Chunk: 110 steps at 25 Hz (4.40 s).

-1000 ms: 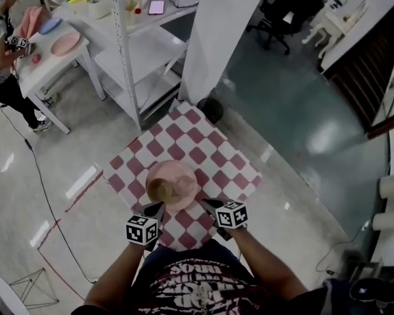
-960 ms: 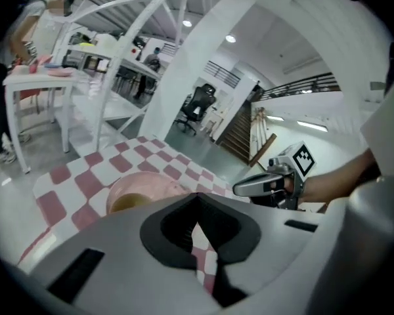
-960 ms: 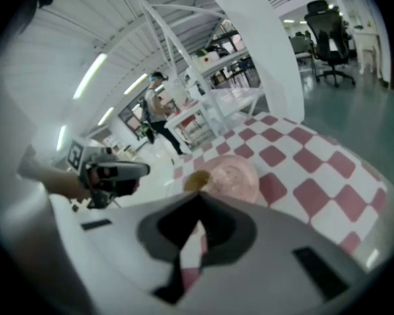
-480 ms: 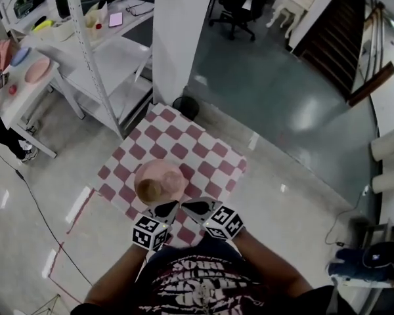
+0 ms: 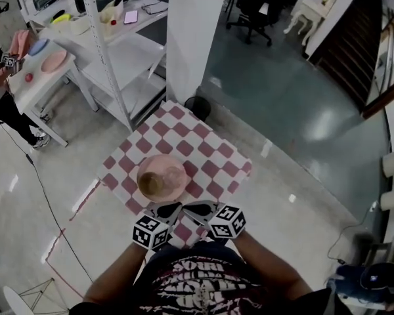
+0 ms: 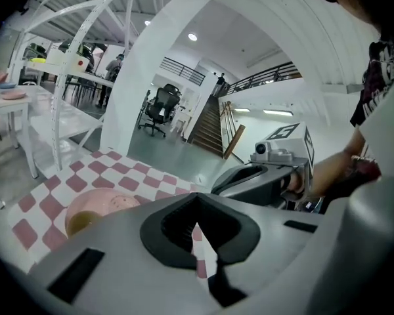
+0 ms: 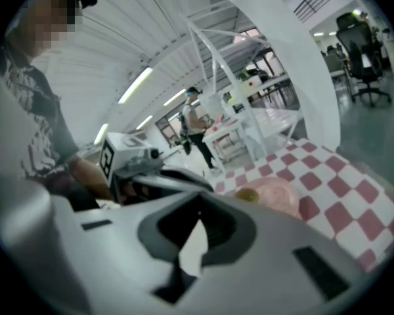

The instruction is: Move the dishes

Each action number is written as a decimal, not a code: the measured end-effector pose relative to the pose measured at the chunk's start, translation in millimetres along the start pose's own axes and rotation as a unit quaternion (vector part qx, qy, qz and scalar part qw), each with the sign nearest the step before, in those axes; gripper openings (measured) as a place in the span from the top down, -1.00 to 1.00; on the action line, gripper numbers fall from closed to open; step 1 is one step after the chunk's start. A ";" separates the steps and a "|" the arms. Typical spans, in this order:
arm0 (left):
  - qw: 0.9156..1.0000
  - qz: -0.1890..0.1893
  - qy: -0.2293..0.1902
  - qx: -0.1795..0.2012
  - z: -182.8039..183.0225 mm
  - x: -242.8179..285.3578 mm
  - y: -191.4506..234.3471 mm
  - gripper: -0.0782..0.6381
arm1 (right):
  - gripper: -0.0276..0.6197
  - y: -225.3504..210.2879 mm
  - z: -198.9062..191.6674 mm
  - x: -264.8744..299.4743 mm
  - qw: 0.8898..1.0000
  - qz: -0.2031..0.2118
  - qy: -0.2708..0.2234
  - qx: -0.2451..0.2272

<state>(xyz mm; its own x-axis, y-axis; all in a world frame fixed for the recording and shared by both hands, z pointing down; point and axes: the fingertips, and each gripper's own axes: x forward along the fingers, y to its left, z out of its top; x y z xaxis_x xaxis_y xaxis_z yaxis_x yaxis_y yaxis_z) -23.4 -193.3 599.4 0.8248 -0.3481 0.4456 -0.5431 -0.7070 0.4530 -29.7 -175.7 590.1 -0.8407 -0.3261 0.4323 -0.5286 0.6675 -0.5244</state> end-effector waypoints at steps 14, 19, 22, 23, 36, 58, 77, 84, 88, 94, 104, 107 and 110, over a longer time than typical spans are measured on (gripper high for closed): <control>0.969 0.190 -0.042 -0.153 -43.5 -24.7 -8.7 0.70 | 0.81 22.1 -34.2 1.6 0.991 0.089 0.069 -0.074; 0.952 0.250 -0.045 -0.172 -65.8 -57.3 15.6 0.70 | 0.80 -6.9 -31.8 31.0 0.993 0.038 0.077 -0.084; 0.948 0.254 -0.044 -0.189 -76.4 -72.3 29.7 0.70 | 0.80 -24.7 -30.2 46.5 0.995 0.018 0.085 -0.056; 0.947 0.252 -0.042 -0.192 -78.1 -76.1 35.3 0.70 | 0.77 -30.0 -28.6 52.0 0.995 0.011 0.085 -0.046; 0.964 0.167 -0.020 -0.205 -72.7 -75.7 127.9 0.70 | 0.37 -155.9 -44.6 81.8 0.965 -0.208 0.134 0.083; 0.921 0.271 -0.007 -0.279 -120.4 -115.7 142.0 0.70 | 0.73 -274.1 -96.2 131.8 0.899 -0.321 0.267 0.132; 0.934 0.241 0.004 -0.263 -92.9 -19.9 97.9 0.70 | 0.75 -352.8 -62.6 11.8 0.901 -0.325 0.216 0.189; 0.923 0.270 0.006 -0.275 -97.1 -21.2 91.2 0.70 | 0.75 -395.2 -100.0 -15.7 0.887 -0.339 0.233 0.210; 0.915 0.290 0.003 -0.281 -100.2 -28.2 86.3 0.70 | 0.74 -399.9 -107.1 -14.9 0.887 -0.339 0.240 0.200; 0.912 0.306 0.002 -0.274 -101.3 -38.7 78.4 0.70 | 0.59 -391.2 -107.4 -10.9 0.895 -0.324 0.237 0.195; 0.914 0.307 -0.012 -0.265 -87.5 -62.6 101.0 0.70 | 0.34 -324.4 -55.2 -41.2 0.917 -0.316 0.211 0.124; 0.913 0.306 0.004 -0.268 -91.8 -64.8 113.1 0.70 | 0.46 -281.1 -38.0 -33.3 0.928 -0.303 0.201 0.082; 0.913 0.303 0.019 -0.272 -96.7 -66.2 128.3 0.70 | 0.77 -234.5 -35.8 6.1 0.945 -0.255 0.194 0.065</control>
<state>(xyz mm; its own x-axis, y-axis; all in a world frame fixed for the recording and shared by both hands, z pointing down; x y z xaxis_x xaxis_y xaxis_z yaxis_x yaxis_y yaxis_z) -162.8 -201.4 702.7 0.3464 -0.5446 0.7638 -0.9044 0.0224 0.4261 93.3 -310.3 742.0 -0.3792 -0.2971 0.8763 -0.8846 0.3941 -0.2492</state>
